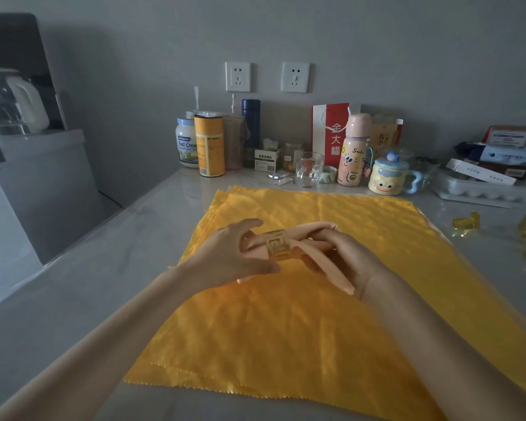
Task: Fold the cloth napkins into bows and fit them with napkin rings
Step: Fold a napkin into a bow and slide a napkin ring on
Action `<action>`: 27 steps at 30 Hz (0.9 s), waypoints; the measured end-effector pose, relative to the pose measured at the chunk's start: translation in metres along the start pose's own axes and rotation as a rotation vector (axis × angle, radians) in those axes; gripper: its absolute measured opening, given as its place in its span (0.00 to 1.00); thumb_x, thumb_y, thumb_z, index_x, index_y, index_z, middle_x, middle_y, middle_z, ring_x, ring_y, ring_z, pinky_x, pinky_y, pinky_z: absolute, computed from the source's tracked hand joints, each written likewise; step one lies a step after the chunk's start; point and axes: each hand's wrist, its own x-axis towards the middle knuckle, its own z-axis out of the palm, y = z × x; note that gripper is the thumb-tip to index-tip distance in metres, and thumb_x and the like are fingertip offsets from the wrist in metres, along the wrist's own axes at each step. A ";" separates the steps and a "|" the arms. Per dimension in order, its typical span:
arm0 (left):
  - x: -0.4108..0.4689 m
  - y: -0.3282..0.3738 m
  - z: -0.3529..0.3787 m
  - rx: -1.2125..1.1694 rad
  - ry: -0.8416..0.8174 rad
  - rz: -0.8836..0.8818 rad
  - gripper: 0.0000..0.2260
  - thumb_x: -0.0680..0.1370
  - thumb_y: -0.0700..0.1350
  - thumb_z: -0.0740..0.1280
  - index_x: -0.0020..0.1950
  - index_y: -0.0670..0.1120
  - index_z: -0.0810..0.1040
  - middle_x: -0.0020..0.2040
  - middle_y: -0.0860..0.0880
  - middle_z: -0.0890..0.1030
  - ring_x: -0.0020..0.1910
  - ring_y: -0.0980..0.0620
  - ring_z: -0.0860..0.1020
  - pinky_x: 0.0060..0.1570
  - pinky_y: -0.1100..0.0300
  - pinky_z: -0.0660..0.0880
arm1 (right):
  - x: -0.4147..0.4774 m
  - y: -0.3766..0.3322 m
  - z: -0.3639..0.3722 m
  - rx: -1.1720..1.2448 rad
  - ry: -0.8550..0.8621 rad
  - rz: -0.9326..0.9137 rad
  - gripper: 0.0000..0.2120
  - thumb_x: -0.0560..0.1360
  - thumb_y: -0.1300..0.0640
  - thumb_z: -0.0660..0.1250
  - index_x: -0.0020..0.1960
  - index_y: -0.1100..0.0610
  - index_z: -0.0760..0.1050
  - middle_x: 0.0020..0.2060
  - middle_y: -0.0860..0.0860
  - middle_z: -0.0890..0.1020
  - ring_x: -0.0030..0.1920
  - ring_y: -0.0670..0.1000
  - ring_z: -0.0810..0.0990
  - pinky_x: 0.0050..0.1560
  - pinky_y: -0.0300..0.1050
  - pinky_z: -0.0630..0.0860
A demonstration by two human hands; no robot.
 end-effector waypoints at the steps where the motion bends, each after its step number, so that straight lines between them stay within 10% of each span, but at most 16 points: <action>1: 0.000 -0.004 -0.003 -0.011 -0.008 -0.024 0.37 0.64 0.59 0.76 0.69 0.56 0.66 0.59 0.58 0.73 0.57 0.56 0.73 0.57 0.57 0.74 | -0.001 -0.002 -0.001 0.062 0.022 -0.007 0.08 0.77 0.61 0.60 0.44 0.63 0.77 0.32 0.56 0.81 0.31 0.50 0.77 0.33 0.41 0.75; 11: -0.002 -0.008 -0.002 -0.173 0.295 0.063 0.08 0.70 0.50 0.74 0.42 0.59 0.75 0.46 0.60 0.75 0.45 0.60 0.74 0.43 0.67 0.70 | -0.005 -0.008 -0.002 0.310 -0.025 -0.004 0.05 0.75 0.63 0.63 0.48 0.64 0.75 0.36 0.59 0.81 0.34 0.52 0.79 0.31 0.39 0.78; 20: -0.011 0.012 0.012 -0.834 0.292 -0.265 0.12 0.78 0.48 0.64 0.48 0.39 0.79 0.35 0.44 0.83 0.31 0.51 0.81 0.37 0.57 0.80 | -0.009 0.001 0.012 0.058 -0.013 -0.092 0.03 0.74 0.66 0.65 0.46 0.63 0.77 0.37 0.56 0.78 0.36 0.50 0.76 0.39 0.42 0.70; 27: -0.015 0.017 0.029 -0.797 0.224 -0.279 0.06 0.77 0.44 0.66 0.50 0.42 0.78 0.36 0.48 0.83 0.32 0.55 0.81 0.33 0.64 0.77 | -0.013 0.010 0.017 -0.098 0.060 -0.197 0.04 0.70 0.64 0.71 0.45 0.63 0.78 0.34 0.53 0.78 0.35 0.49 0.76 0.41 0.42 0.71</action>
